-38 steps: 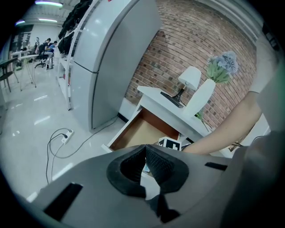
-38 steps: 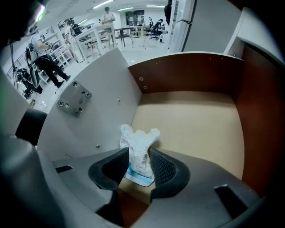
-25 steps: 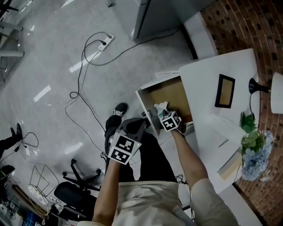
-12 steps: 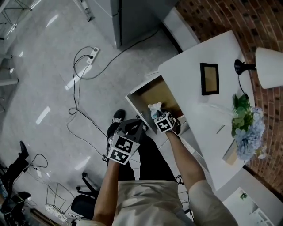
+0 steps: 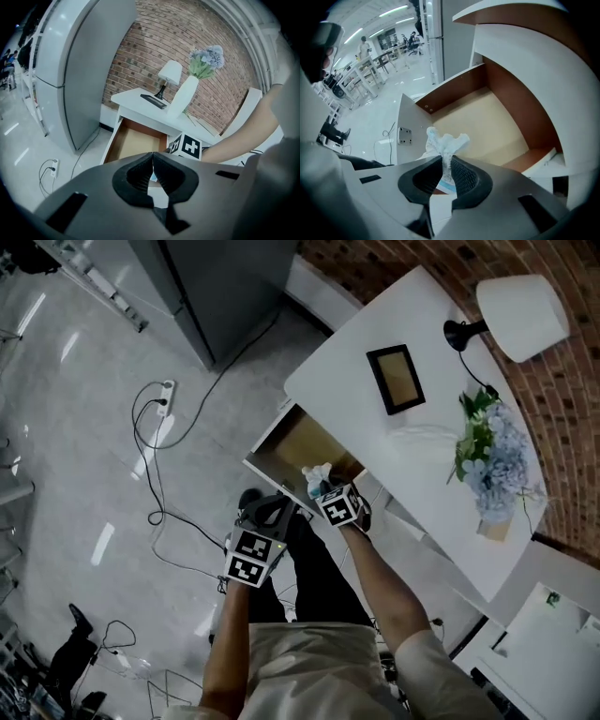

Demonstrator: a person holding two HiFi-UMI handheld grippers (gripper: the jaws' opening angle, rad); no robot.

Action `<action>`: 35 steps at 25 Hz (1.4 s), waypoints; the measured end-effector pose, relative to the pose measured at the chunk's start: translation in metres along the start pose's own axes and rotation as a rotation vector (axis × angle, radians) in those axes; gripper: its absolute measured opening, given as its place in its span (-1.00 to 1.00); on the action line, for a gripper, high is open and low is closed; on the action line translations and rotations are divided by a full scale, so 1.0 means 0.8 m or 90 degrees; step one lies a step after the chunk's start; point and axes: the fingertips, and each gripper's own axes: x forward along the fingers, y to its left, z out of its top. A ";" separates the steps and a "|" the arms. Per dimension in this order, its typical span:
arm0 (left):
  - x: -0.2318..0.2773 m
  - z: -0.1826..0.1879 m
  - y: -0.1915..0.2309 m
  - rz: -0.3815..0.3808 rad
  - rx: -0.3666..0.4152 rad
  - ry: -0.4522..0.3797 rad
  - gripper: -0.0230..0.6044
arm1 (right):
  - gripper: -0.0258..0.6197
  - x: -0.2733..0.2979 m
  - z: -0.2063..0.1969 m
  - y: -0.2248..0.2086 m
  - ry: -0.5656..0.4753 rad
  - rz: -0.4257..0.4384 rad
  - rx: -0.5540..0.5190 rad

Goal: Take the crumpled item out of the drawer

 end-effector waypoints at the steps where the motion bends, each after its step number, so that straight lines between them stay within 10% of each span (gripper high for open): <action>1: 0.000 -0.002 0.000 -0.006 0.002 0.005 -0.87 | -0.67 -0.006 -0.003 0.001 -0.004 -0.004 0.015; 35: -0.112 0.069 -0.058 -0.086 0.193 0.018 -0.87 | -0.69 -0.279 0.028 0.071 -0.356 -0.113 0.362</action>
